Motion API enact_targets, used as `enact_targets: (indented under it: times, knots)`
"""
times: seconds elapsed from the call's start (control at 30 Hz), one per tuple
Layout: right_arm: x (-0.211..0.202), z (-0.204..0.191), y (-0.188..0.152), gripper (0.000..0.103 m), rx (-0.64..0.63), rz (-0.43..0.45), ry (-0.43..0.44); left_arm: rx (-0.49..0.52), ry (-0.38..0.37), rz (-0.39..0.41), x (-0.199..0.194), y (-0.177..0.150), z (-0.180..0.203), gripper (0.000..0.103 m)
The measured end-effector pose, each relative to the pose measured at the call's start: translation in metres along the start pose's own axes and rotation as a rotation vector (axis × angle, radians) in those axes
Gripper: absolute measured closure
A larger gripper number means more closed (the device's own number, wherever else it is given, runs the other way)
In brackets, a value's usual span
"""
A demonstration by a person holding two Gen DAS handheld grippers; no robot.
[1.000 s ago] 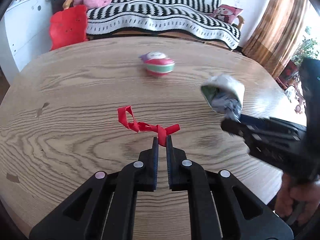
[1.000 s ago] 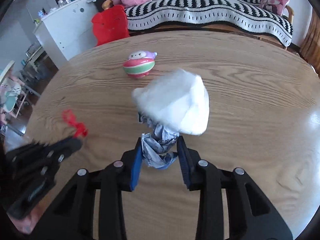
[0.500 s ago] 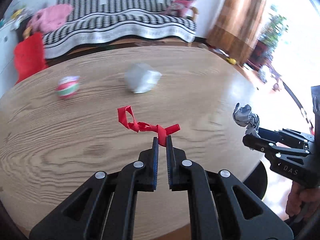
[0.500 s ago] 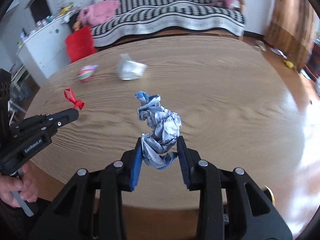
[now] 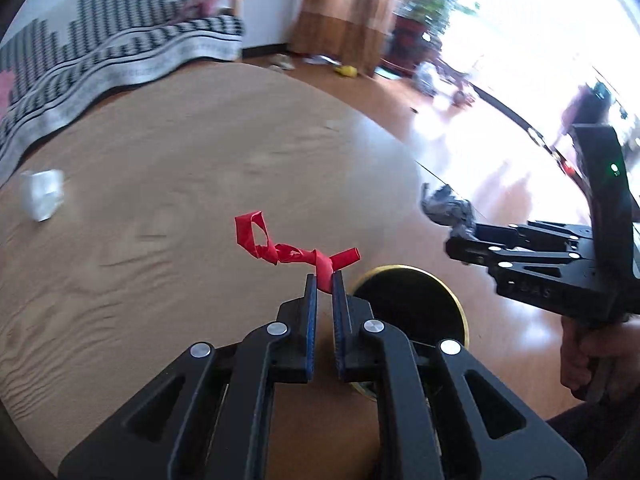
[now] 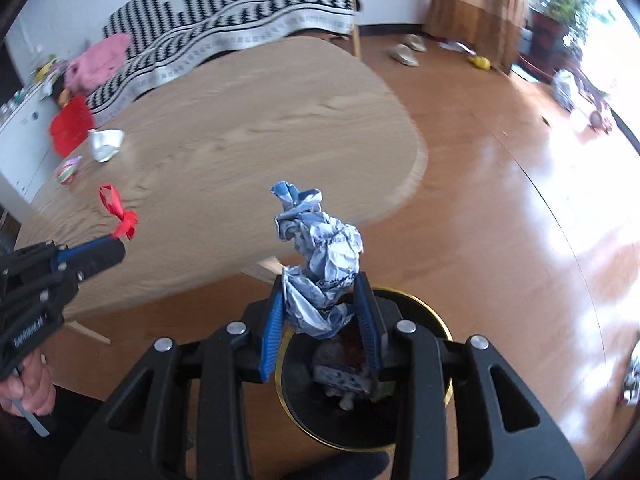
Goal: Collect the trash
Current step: 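Carry ribbon and wrapper to the black bin and open both tools over it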
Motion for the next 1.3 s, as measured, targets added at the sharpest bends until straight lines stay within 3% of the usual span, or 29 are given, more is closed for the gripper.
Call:
enact_targets:
  times: [0.2, 0.5, 1.0, 1.07, 1.17, 1.3]
  knots:
    - [0.021, 0.038, -0.029, 0.069, 0.036, -0.091, -0.02, 0.083, -0.04, -0.039, 0.028, 0.0, 0.05, 0.096]
    - [0.074, 0.065, -0.06, 0.069, 0.075, -0.294, -0.024, 0.092, -0.052, -0.086, 0.054, 0.003, 0.058, 0.096]
    - [0.104, 0.05, -0.054, 0.066, 0.077, -0.368, -0.037, 0.08, -0.035, -0.094, 0.058, -0.002, 0.05, 0.096]
    - [0.107, 0.048, -0.052, 0.06, 0.084, -0.371, -0.027, 0.08, -0.036, -0.093, 0.057, -0.002, 0.051, 0.096]
    - [0.104, 0.051, -0.049, 0.034, 0.091, -0.356, -0.027, 0.081, -0.038, -0.098, 0.059, -0.004, 0.057, 0.096]
    - [0.099, 0.057, -0.046, 0.03, 0.12, -0.337, -0.024, 0.087, -0.051, -0.115, 0.065, -0.005, 0.062, 0.096]
Point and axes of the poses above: each gripper's, at about its wrist camera, not at the fingertips, and x roughly the way its jaws point, z to its right, y to its top, the point moved 5 cm from there along x, roughly the way its jaws point, and after that the axes turned 10 degrees about -z, right-handed, at the moved point
